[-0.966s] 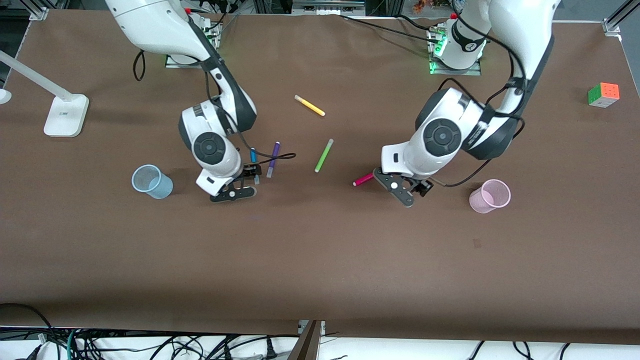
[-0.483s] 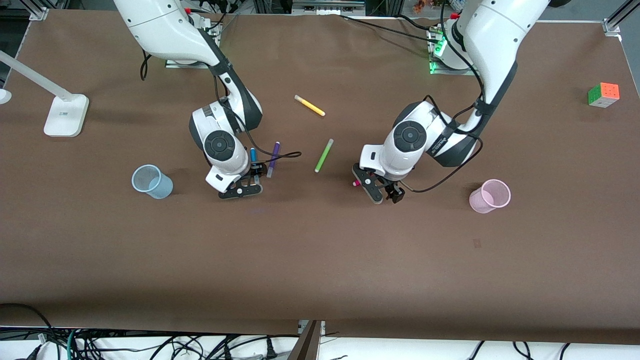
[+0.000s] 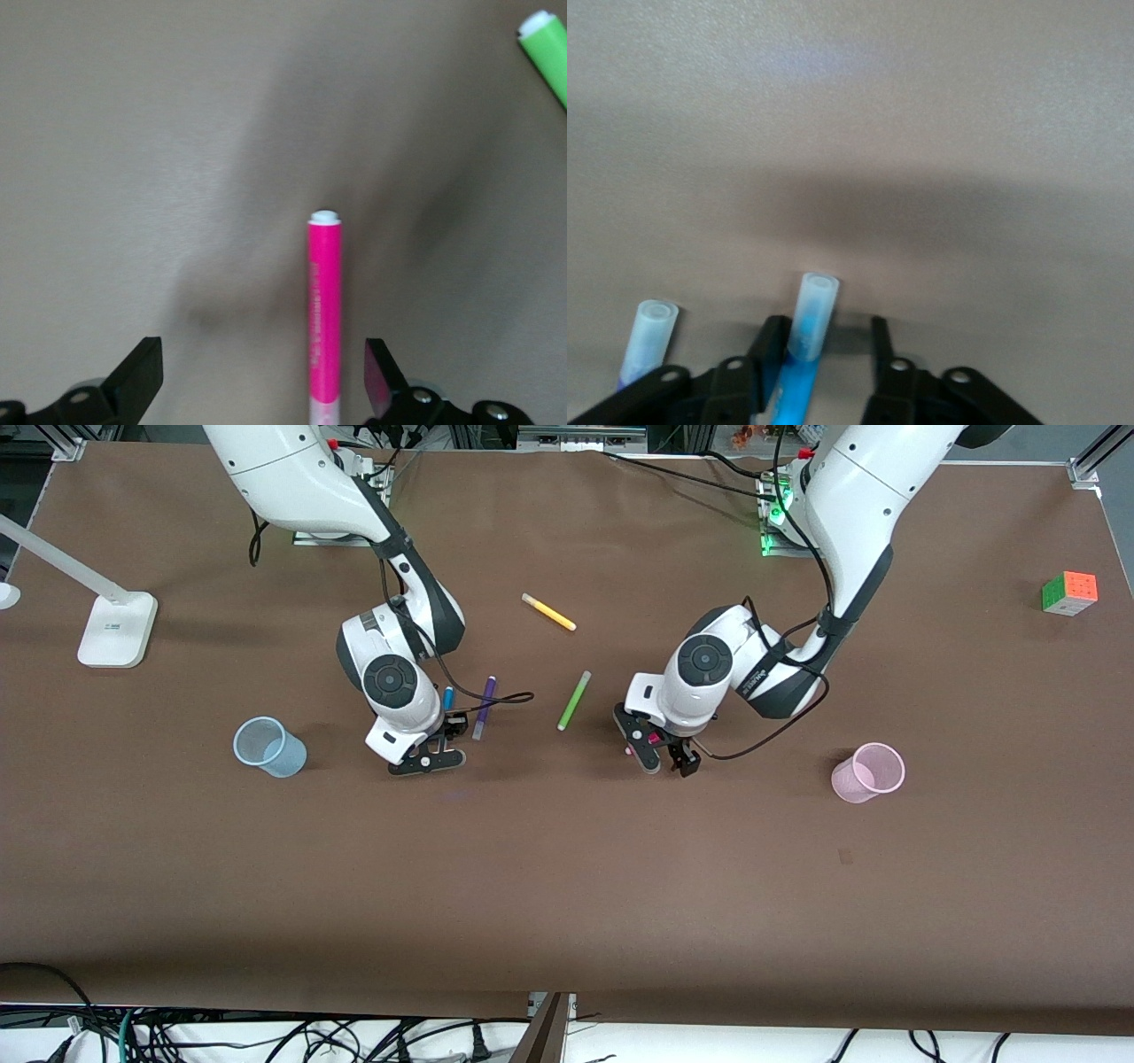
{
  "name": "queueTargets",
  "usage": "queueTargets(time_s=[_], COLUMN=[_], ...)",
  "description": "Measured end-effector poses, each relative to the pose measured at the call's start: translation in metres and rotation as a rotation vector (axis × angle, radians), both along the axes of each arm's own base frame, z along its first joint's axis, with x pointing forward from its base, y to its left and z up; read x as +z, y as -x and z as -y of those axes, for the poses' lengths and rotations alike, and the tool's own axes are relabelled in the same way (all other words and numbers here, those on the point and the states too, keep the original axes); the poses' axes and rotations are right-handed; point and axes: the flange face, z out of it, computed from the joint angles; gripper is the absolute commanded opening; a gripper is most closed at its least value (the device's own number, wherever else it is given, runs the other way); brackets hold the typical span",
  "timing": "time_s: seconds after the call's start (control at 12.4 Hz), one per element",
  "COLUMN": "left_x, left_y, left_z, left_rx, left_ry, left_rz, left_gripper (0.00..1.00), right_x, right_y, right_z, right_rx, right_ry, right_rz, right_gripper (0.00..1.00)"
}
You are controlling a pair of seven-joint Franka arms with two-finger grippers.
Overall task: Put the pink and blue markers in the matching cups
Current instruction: 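Close the right gripper on the blue marker while the left gripper grasps pink, then carry the blue marker to the blue cup while the left gripper carries pink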
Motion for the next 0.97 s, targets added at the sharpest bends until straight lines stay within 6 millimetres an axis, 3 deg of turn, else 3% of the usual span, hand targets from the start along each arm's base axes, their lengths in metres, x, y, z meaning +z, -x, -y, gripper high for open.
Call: queueTargets(time_s=[0.16, 0.4, 0.48, 0.72, 0.8, 0.97], left_x=[-0.005, -0.015, -0.019, -0.028, -0.029, -0.029], left_y=[0.01, 0.023, 0.027, 0.031, 0.031, 0.031], left_z=[0.006, 0.013, 0.015, 0.018, 0.019, 0.02], left_rx=[-0.036, -0.075, -0.075, -0.072, -0.073, -0.072], left_ry=[-0.018, -0.081, -0.097, -0.1, -0.095, -0.092], left_rz=[0.002, 0.04, 0.053, 0.062, 0.063, 0.063], left_gripper=[1.0, 0.95, 0.82, 0.64, 0.5, 0.05], right_x=[0.001, 0.007, 0.018, 0.087, 0.112, 0.157], right_y=[0.001, -0.005, -0.013, -0.047, -0.055, -0.069], right_z=[-0.003, -0.005, -0.009, -0.016, -0.014, 0.004], right_rx=[0.005, 0.004, 0.003, 0.012, 0.043, 0.15], right_ry=[-0.005, -0.02, -0.036, -0.078, -0.073, -0.051], right_rz=[0.007, 0.035, 0.066, 0.16, 0.152, 0.097], right_gripper=[0.0, 0.0, 0.0, 0.0, 0.0, 0.03])
